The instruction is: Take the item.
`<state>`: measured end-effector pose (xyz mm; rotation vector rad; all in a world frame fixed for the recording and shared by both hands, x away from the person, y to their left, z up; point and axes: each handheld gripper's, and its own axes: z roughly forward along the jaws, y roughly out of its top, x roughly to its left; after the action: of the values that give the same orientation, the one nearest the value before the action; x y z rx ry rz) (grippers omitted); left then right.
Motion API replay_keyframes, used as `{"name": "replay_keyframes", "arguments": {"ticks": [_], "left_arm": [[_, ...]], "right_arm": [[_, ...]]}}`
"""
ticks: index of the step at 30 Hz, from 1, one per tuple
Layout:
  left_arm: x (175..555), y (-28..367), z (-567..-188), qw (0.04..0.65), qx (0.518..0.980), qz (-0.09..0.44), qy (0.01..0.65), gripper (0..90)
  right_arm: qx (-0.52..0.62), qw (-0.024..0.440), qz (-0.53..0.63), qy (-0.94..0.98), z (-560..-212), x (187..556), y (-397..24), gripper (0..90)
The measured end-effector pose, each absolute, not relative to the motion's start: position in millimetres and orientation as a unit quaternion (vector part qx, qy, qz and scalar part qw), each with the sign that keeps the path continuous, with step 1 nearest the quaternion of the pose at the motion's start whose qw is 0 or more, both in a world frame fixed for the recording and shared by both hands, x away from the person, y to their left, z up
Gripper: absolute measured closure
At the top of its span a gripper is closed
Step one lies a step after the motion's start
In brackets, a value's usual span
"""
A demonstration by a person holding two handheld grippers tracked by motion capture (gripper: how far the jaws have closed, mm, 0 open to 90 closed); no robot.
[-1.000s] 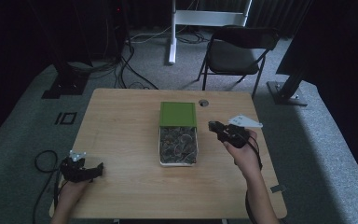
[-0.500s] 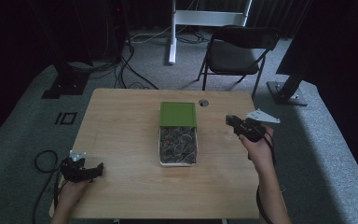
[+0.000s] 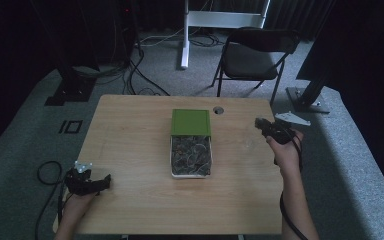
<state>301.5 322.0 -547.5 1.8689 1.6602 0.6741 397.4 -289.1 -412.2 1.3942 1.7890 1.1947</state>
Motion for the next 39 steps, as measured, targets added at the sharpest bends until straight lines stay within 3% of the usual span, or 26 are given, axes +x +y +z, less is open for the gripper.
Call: {"name": "replay_keyframes", "arguments": {"ticks": [32, 39], "left_arm": [[301, 322, -548, 0.273, 0.694, 0.251, 0.617, 0.3], [301, 322, -548, 0.273, 0.694, 0.251, 0.617, 0.3]], "right_arm": [[0.559, 0.266, 0.390, 0.682, -447, 434, -285, 77.5], [0.569, 0.260, 0.388, 0.677, -451, 435, -286, 69.4]]}}
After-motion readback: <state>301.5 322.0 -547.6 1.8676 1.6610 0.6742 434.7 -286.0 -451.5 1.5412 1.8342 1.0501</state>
